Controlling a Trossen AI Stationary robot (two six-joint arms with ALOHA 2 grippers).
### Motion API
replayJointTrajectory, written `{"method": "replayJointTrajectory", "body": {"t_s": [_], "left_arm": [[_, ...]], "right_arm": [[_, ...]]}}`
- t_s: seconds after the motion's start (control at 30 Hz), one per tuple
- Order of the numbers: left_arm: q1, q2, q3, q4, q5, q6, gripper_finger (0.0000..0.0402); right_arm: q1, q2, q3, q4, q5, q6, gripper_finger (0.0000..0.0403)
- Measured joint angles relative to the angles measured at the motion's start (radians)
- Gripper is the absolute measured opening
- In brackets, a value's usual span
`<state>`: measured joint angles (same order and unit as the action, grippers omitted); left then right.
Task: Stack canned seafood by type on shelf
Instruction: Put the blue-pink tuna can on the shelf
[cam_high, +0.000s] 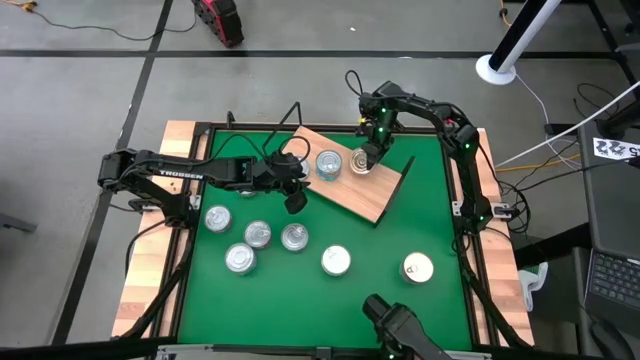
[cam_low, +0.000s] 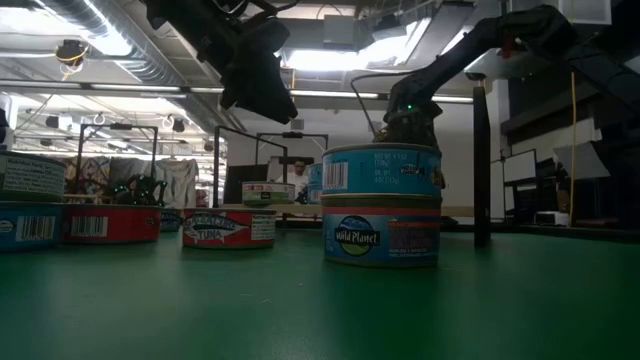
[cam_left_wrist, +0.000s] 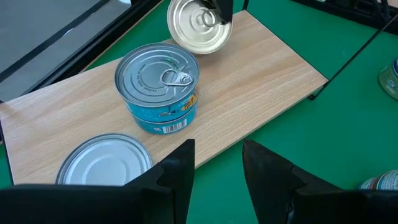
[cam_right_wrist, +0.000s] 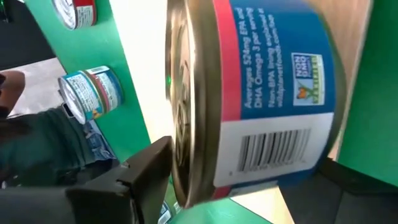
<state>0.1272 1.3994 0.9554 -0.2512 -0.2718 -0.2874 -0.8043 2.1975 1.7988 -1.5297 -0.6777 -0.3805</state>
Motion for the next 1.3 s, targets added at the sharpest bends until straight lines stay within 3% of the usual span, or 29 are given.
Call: {"method": "replayJointTrajectory", "body": {"t_s": [0.23, 0.5, 0.93, 1.3], "left_arm": [[0.0, 0.0, 0.0, 0.0, 0.0, -0.001, 0.0129], [0.0, 0.0, 0.0, 0.0, 0.0, -0.001, 0.0129], [-0.001, 0.0, 0.0, 0.0, 0.0, -0.002, 0.0129], [-0.001, 0.0, 0.0, 0.0, 0.0, -0.002, 0.0129]], "right_arm": [[0.041, 0.0, 0.0, -0.008, -0.007, -0.026, 0.0264], [0.065, 0.0, 0.0, -0.005, 0.111, -0.072, 0.0264], [0.058, -0.001, 0.0, -0.044, 0.201, -0.074, 0.0264], [0.058, -0.001, 0.001, -0.043, 0.214, -0.074, 0.0264]]}}
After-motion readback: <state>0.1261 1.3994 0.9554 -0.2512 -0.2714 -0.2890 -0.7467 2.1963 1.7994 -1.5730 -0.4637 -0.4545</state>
